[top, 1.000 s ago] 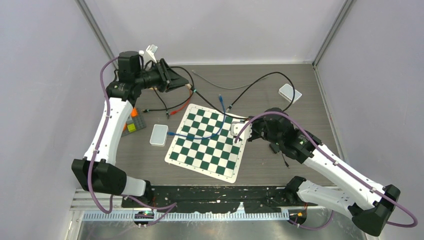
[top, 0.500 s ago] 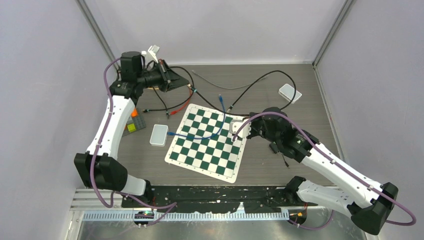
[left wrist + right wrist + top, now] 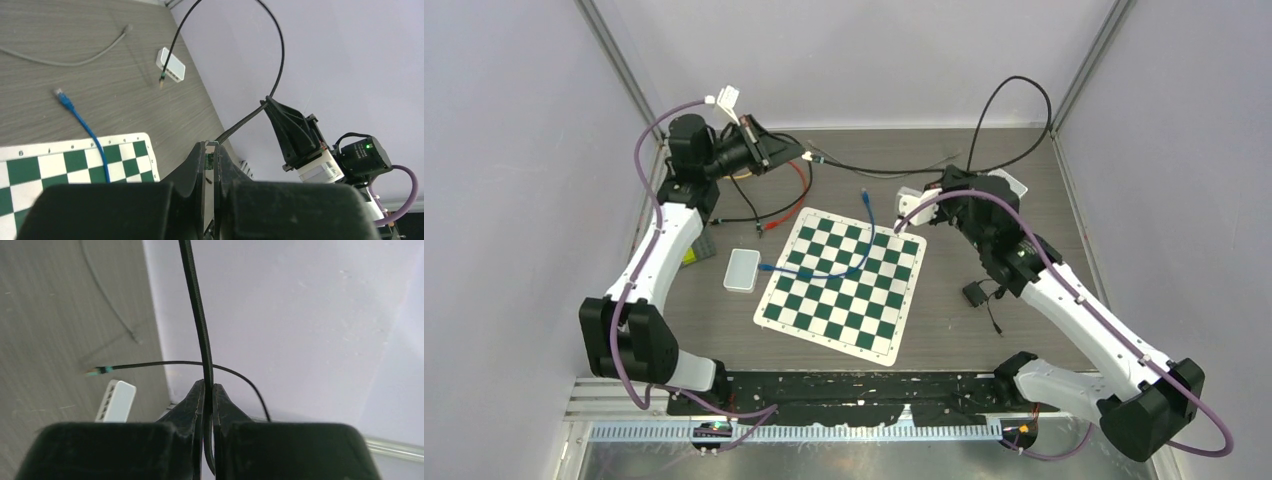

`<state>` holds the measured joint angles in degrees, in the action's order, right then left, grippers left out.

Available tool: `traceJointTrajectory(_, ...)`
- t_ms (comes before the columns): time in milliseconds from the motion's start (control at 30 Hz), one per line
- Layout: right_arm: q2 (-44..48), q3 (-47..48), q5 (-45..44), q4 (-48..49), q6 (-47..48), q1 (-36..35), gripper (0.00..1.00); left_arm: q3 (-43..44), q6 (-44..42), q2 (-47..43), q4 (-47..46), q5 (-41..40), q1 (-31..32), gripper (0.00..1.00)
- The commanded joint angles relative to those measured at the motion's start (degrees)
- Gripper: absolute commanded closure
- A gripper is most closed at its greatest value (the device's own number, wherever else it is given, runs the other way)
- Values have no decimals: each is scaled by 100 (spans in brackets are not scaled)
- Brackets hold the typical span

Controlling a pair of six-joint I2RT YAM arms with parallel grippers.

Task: Insert the plug into the switch port
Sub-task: Pick up the connector from the center of the board.

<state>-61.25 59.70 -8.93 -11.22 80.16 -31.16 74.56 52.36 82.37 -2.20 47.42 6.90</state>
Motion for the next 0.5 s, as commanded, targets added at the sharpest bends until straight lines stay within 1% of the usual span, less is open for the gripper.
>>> traceJointTrajectory(0,359,-937,-183,298,-611,-145,80,-812,-285,-224,-741,-135,14,100)
traceJointTrajectory(33,425,-997,-137,152,-842,-217,74,-1015,-393,-279,-728,-204,18,100)
traceJointTrajectory(67,537,-1000,108,-285,-1316,-238,62,-1209,-506,-327,-680,-277,18,100)
traceJointTrajectory(100,584,-945,281,-552,-1537,-261,51,-1427,-636,-379,-635,-337,19,100)
traceJointTrajectory(133,658,-746,751,-1032,-1997,-264,46,-1560,-713,-428,-619,-399,19,100)
traceJointTrajectory(167,684,-577,993,-1243,-2216,-272,39,-1682,-741,-465,-620,-430,14,100)
traceJointTrajectory(200,727,-388,1421,-1499,-2648,-270,37,-1794,-744,-481,-683,-438,14,100)
traceJointTrajectory(233,737,-301,1614,-1555,-2902,-269,35,-1897,-714,-500,-783,-442,19,100)
traceJointTrajectory(267,757,-174,2003,-1514,-3369,-264,34,-1999,-665,-511,-876,-446,14,100)
traceJointTrajectory(300,756,-150,2186,-1408,-3636,-278,34,-2086,-631,-523,-961,-454,15,100)
traceJointTrajectory(333,718,-162,2497,-1022,-4280,-286,34,-2185,-604,-535,-1031,-479,18,100)
traceJointTrajectory(367,684,-197,2762,-780,-4627,-286,35,-2248,-585,-537,-1089,-491,14,100)
traceJointTrajectory(433,320,-277,3067,170,-6007,-313,37,-2339,-548,-528,-1141,-450,14,100)
traceJointTrajectory(467,182,-280,3215,347,-6265,-326,39,-2372,-509,-514,-1145,-412,14,100)
